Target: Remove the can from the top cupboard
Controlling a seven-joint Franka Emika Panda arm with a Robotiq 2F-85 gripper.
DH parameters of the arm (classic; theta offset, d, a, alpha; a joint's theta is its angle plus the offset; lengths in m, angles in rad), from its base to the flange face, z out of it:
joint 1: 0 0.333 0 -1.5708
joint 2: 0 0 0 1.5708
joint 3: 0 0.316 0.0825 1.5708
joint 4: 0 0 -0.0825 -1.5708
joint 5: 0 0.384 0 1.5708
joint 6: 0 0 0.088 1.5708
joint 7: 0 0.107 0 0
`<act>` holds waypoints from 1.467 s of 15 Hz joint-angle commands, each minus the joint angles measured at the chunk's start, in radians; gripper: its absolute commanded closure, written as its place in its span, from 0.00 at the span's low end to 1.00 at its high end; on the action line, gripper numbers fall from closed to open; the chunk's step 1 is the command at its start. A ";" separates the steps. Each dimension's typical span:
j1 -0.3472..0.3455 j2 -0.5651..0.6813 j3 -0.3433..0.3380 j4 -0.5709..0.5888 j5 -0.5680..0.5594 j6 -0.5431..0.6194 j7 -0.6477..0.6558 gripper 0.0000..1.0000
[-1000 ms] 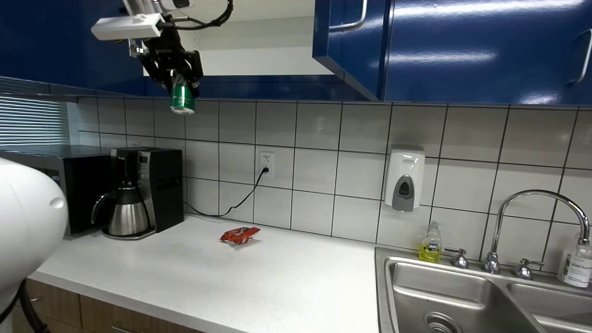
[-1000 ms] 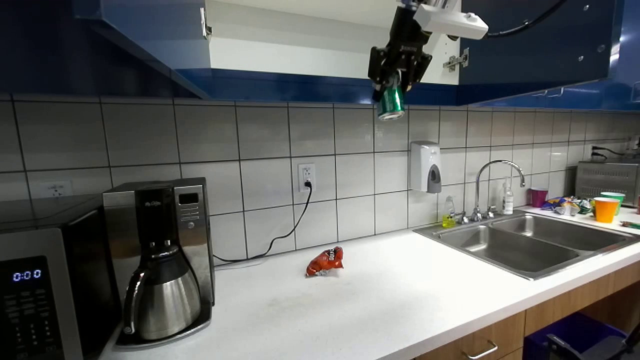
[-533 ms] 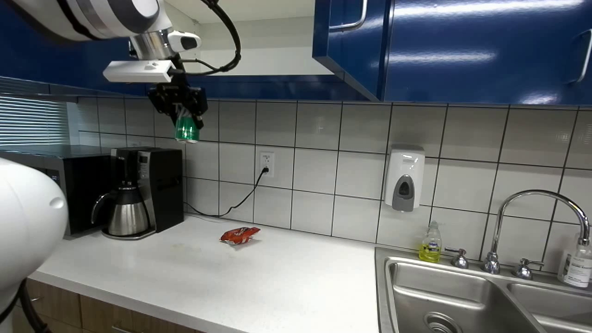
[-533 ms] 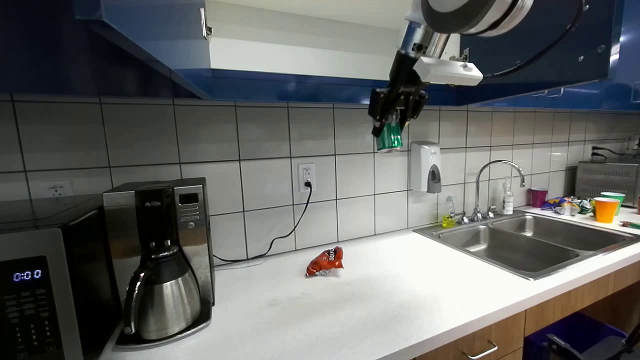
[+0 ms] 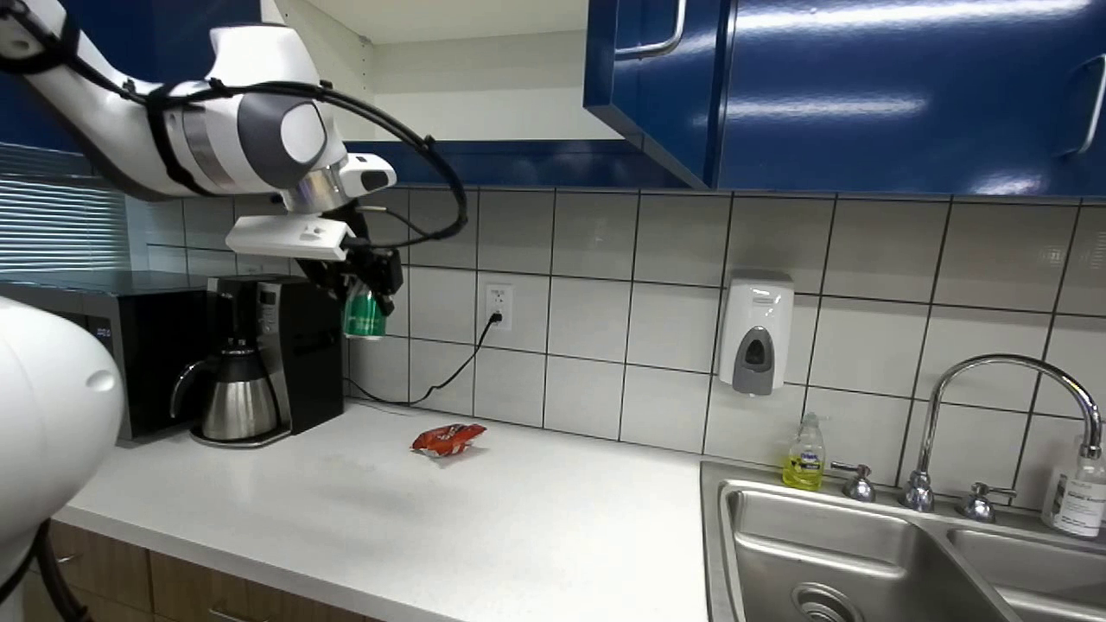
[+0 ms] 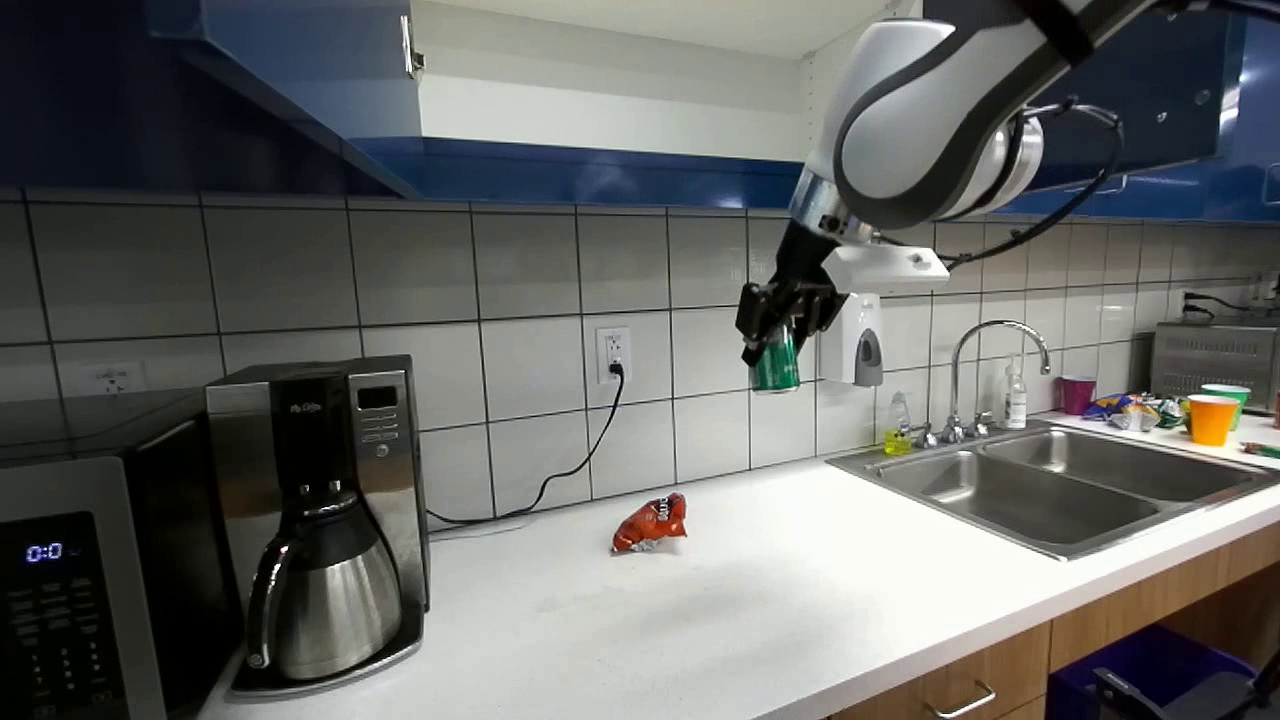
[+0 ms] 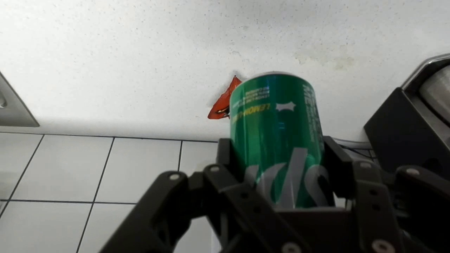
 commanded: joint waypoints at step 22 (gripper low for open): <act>-0.072 0.608 -0.018 -0.043 0.013 0.650 -0.090 0.37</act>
